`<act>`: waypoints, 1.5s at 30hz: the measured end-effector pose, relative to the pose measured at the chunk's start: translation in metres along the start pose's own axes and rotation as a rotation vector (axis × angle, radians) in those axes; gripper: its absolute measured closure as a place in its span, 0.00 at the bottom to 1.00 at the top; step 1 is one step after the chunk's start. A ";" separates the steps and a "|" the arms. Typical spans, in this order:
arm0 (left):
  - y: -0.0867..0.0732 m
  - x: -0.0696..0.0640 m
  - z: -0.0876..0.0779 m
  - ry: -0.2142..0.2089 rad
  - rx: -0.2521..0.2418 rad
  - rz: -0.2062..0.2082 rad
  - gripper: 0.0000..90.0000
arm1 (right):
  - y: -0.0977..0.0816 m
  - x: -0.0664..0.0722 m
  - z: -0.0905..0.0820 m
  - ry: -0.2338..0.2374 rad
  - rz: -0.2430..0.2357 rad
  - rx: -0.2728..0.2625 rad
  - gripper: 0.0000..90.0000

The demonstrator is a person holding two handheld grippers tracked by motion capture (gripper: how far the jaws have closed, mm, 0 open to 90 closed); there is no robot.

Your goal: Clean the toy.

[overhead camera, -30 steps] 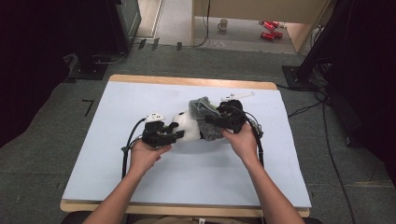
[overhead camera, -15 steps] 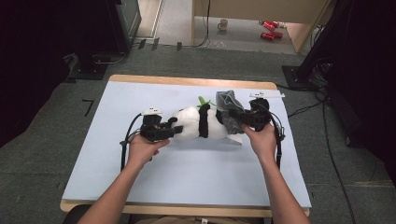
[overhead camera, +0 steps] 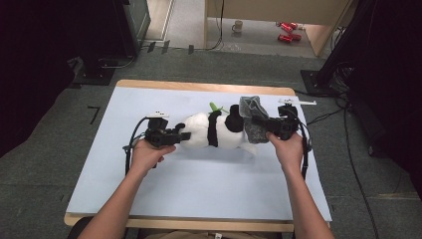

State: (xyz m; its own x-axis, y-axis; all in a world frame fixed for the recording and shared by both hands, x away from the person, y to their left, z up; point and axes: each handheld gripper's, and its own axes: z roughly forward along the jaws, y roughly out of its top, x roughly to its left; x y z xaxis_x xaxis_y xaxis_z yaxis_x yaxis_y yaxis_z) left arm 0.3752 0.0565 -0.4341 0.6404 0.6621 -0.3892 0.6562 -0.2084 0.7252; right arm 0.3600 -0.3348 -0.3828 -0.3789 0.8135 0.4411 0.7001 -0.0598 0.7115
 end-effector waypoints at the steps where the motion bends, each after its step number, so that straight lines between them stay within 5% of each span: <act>1: 0.000 0.000 0.000 0.000 -0.001 0.001 0.61 | -0.002 0.000 0.003 0.011 0.009 0.004 0.87; 6: -0.002 -0.002 0.002 0.008 -0.011 0.004 0.62 | -0.013 -0.008 0.019 0.019 0.045 0.029 0.87; 14: -0.002 -0.004 0.003 0.015 -0.016 0.014 0.62 | -0.030 -0.016 0.039 -0.028 0.035 0.104 0.87; 19: -0.001 -0.003 0.002 0.014 -0.015 0.008 0.62 | -0.030 -0.018 0.038 -0.106 -0.019 0.137 0.86; 28: 0.005 -0.003 -0.005 -0.004 0.013 -0.023 0.67 | -0.012 -0.014 0.007 -0.100 -0.014 0.033 0.87; 32: 0.003 -0.003 -0.013 0.011 0.029 -0.012 0.67 | 0.002 -0.005 -0.016 -0.070 -0.021 -0.034 0.87; 36: 0.002 -0.003 -0.022 0.021 0.032 -0.007 0.66 | 0.009 0.017 -0.024 -0.015 -0.060 -0.042 0.86; 40: -0.001 -0.001 -0.022 0.024 0.020 -0.004 0.65 | 0.008 0.045 -0.012 0.041 -0.121 0.017 0.86; 45: -0.003 0.000 -0.021 0.029 -0.009 0.027 0.62 | -0.002 0.064 0.015 0.088 -0.173 0.162 0.86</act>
State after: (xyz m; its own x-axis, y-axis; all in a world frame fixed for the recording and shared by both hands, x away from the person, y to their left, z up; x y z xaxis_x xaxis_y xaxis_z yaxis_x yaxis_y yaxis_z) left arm 0.3650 0.0723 -0.4247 0.6460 0.6771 -0.3525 0.6351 -0.2205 0.7403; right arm 0.3433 -0.2745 -0.3645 -0.5479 0.7496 0.3714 0.7053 0.1752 0.6869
